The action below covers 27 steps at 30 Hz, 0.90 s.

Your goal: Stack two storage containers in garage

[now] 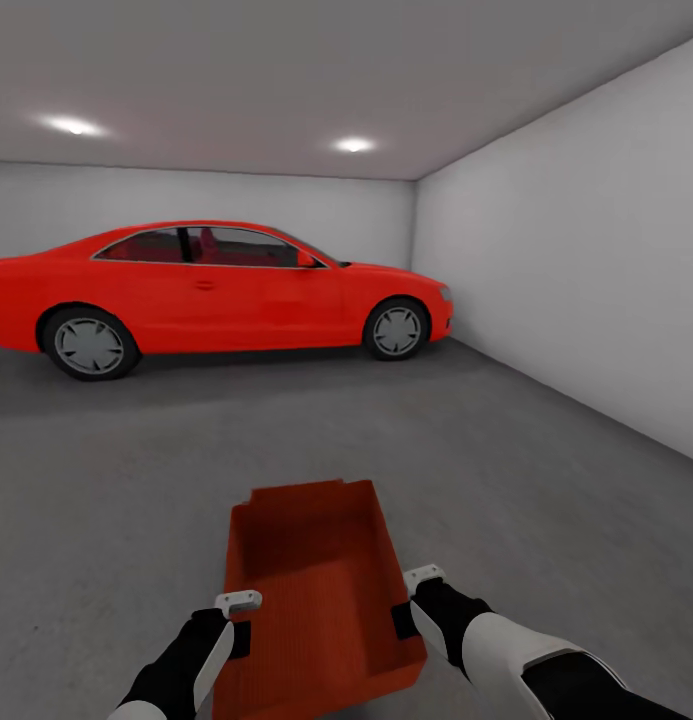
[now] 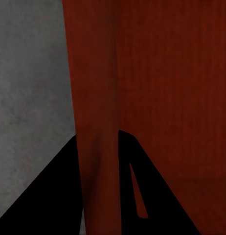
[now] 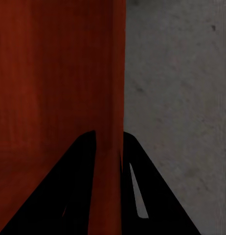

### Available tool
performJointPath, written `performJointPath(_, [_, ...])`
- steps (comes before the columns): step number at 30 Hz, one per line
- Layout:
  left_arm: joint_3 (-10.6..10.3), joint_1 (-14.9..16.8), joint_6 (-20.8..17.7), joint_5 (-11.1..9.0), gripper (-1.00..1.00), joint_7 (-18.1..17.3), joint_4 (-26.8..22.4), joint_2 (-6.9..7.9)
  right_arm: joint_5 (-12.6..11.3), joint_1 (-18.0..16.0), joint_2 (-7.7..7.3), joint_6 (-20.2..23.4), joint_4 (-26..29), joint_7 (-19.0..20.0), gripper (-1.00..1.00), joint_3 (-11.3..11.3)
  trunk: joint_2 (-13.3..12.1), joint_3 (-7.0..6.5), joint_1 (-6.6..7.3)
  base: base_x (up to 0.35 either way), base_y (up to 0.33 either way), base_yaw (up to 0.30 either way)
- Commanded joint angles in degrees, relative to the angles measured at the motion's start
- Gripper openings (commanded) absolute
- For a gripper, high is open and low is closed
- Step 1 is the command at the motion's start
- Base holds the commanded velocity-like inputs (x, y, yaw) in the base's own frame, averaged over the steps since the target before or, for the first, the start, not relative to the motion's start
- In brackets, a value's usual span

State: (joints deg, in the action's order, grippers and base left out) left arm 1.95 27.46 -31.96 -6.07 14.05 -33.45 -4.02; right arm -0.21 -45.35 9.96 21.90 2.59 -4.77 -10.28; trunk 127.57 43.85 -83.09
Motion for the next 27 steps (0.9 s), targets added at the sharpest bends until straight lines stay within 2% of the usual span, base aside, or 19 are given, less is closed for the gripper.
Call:
performJointPath(1, [-1.7, 0.0, 0.0, -1.1, -1.00, 0.5, 0.0, -0.03, -1.3, -0.1, 0.04, 0.2, 4.0, 1.9, -1.00, 0.3, 0.0, 0.07, -0.02, 0.284, 0.239, 0.000])
performJointPath(18, [-1.7, 0.0, 0.0, -1.1, -1.00, 0.5, 0.1, -0.03, -1.3, -0.1, 0.04, 0.2, 4.0, 1.9, -1.00, 0.3, 0.0, 0.07, -0.02, 0.282, 0.192, 0.000])
performJointPath(27, [-1.7, 0.0, 0.0, -1.1, -1.00, 0.5, 0.1, -0.11, -1.3, -0.1, 0.04, 0.2, 4.0, 1.9, -1.00, 0.3, 0.0, 0.07, -0.02, 0.021, 0.006, 0.000])
